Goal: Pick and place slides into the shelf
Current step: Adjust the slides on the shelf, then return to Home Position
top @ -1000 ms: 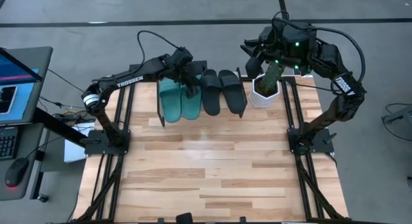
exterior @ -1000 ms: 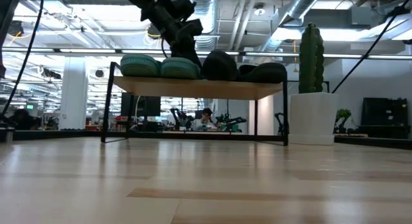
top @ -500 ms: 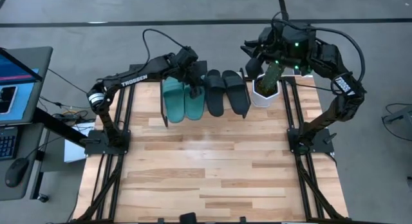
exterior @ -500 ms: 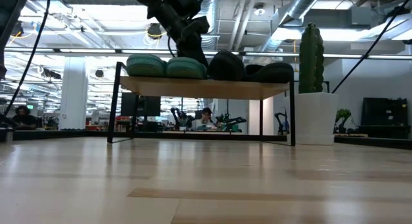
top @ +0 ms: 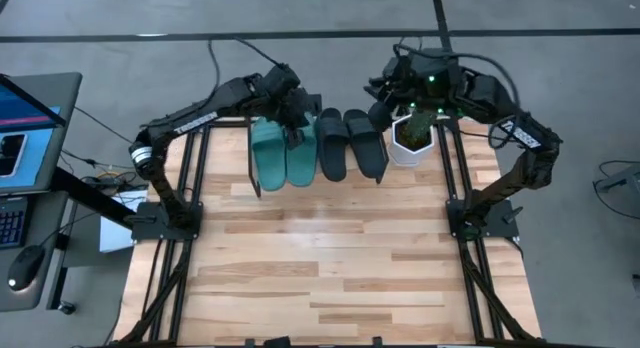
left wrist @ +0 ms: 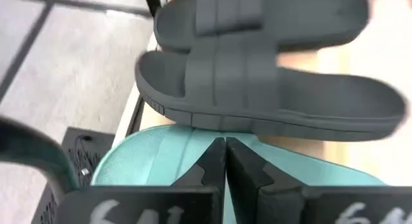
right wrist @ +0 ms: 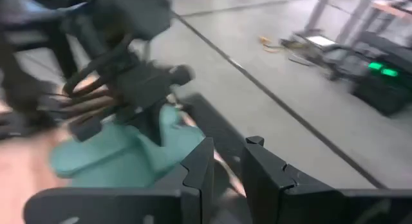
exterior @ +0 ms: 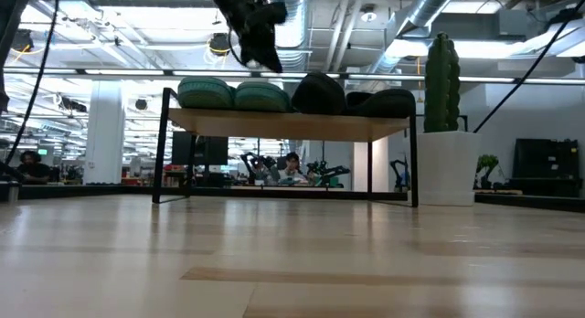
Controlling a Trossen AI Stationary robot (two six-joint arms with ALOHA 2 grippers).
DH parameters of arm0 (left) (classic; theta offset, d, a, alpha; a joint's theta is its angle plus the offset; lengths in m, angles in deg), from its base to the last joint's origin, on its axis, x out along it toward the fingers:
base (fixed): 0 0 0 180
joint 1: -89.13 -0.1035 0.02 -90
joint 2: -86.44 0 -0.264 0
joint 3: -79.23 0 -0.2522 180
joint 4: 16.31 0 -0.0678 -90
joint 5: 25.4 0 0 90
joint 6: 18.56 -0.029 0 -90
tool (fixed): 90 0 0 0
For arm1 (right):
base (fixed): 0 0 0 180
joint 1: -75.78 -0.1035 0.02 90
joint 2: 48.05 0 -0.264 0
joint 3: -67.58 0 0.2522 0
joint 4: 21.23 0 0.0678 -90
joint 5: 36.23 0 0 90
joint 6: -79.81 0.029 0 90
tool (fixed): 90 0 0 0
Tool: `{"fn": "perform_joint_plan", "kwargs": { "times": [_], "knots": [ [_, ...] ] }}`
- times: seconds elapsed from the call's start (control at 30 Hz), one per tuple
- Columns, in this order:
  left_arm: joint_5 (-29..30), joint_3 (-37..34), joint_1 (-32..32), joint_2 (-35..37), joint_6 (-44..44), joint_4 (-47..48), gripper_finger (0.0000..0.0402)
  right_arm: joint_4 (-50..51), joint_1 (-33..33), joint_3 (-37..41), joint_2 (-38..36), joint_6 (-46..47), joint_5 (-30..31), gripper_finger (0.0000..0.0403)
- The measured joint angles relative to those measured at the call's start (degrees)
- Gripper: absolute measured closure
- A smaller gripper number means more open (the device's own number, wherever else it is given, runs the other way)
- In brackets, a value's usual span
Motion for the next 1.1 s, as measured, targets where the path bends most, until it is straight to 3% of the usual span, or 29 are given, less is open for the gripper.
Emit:
{"fn": "perform_joint_plan", "kwargs": {
  "times": [0.17, 0.33, 0.6, 0.83, 1.1],
  "knots": [
    [-2.85, -0.22, -0.14, 8.41, 1.3, -0.72, 0.0401, -12.26, 0.06, 11.73, -6.79, -0.82, -8.77, 0.0335],
    [-2.86, -5.66, 1.53, 22.06, 4.61, -9.07, 0.0401, -23.14, 0.07, 25.48, -16.42, 1.78, -13.49, 0.0335],
    [5.12, -32.0, 7.34, 45.47, 11.71, -27.54, 0.0401, -39.65, -0.94, 47.93, -34.36, 5.49, -17.02, 0.0335],
    [7.53, -54.79, 12.35, 62.56, 16.49, -42.46, 0.0401, -41.15, -2.93, 61.63, -44.5, 5.1, -19.47, 0.0335],
    [11.81, -72.08, 20.68, 74.54, 19.38, -51.05, 0.0401, -44.42, -3.91, 75.01, -54.83, 6.29, -25.18, 0.0335]
  ]
}}
